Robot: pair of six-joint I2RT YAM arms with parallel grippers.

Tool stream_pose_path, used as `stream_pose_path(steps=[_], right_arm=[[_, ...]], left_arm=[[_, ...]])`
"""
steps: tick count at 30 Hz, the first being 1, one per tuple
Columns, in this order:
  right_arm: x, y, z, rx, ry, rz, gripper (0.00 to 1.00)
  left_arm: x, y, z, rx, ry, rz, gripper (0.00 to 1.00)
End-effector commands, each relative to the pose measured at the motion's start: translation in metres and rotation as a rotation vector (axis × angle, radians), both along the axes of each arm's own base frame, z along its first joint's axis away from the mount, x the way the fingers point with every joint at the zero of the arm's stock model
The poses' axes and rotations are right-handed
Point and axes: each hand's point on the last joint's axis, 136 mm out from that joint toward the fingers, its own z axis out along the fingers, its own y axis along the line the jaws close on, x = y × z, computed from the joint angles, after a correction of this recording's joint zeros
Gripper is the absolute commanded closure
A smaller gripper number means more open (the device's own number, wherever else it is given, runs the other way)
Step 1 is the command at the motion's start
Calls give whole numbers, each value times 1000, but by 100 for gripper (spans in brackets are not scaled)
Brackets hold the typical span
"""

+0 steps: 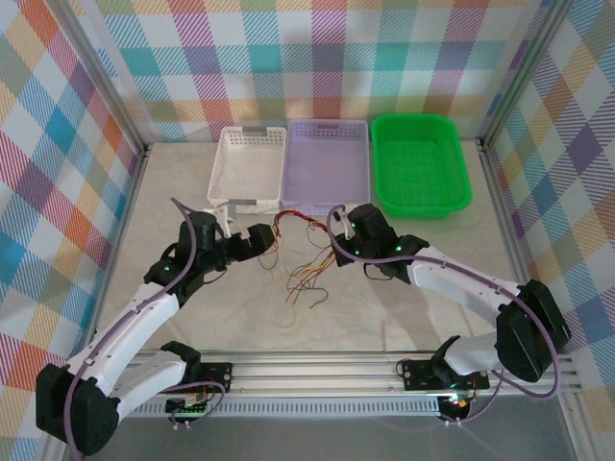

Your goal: Untangle the cables

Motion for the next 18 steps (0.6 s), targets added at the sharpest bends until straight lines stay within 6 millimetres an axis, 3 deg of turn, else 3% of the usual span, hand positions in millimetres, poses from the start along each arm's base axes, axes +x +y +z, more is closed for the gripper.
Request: stream_pose_path(steps=[1, 6, 12, 18], right_arm=[[-5, 16, 32, 54, -53, 106, 100], [-8, 20, 40, 47, -63, 156, 100], [-12, 24, 45, 45, -63, 200, 100], [-18, 29, 44, 43, -45, 251, 100]], left_arm=[[5, -19, 14, 28, -93, -51, 0], [7, -21, -6, 166, -66, -71, 0], [9, -3, -13, 262, -75, -1, 1], [10, 15, -18, 338, -74, 63, 9]])
